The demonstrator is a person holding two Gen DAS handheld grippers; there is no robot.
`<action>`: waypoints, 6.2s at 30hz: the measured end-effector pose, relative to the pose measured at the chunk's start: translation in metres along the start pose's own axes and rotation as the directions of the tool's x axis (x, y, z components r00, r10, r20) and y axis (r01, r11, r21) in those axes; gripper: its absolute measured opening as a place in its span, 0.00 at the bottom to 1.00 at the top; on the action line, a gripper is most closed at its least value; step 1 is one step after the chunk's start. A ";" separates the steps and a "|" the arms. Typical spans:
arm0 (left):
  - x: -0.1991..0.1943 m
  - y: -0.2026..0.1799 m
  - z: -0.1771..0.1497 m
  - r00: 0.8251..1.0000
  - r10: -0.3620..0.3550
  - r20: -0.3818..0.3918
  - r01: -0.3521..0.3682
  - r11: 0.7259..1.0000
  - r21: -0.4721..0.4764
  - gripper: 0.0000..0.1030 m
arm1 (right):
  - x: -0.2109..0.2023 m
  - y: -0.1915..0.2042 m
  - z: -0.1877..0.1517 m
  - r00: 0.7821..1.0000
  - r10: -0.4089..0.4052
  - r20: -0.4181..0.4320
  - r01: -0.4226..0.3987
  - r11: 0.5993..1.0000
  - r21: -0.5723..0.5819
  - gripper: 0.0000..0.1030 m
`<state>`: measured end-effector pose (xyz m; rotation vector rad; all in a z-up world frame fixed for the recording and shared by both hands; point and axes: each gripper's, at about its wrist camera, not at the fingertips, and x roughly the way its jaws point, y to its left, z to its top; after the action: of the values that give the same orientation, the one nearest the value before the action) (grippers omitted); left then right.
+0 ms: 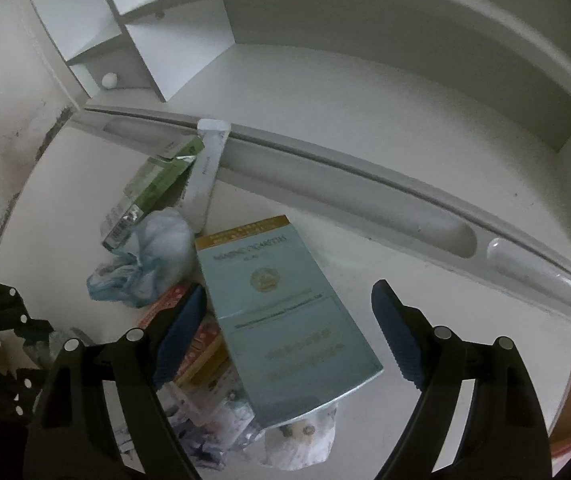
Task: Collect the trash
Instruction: 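Grasp the grey sock with the left tool while the right tool grasps the light-blue cigarette pack, then carry both to the black bin and open both tools to drop them, then swing both tools back to the desk, then grasp the white cigarette pack with the left tool while the right tool grasps the patterned face mask, then carry both to the black bin and open both tools to drop them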
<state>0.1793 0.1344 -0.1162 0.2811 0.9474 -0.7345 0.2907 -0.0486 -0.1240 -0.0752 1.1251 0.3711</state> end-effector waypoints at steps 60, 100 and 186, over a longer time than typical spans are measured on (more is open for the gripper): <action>0.232 -0.617 -0.049 0.852 -0.348 -0.391 0.522 0.632 0.573 0.27 | -0.188 -0.148 -0.750 0.889 -0.449 -0.089 0.082 -0.035 0.996 0.76; 0.053 -0.325 0.075 0.979 -0.171 0.107 0.118 0.917 0.381 0.93 | -0.242 -0.090 -0.460 0.821 -0.540 0.187 0.110 0.469 0.876 0.88; 0.142 -0.540 -0.010 0.859 -0.417 -0.297 0.507 0.614 0.605 0.57 | -0.210 -0.118 -0.694 0.845 -0.518 -0.130 0.185 0.055 0.981 0.20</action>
<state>-0.1423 -0.3165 -0.1884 0.7424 0.8485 -1.5711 -0.3511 -0.3812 -0.2539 0.8798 0.8263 -0.9139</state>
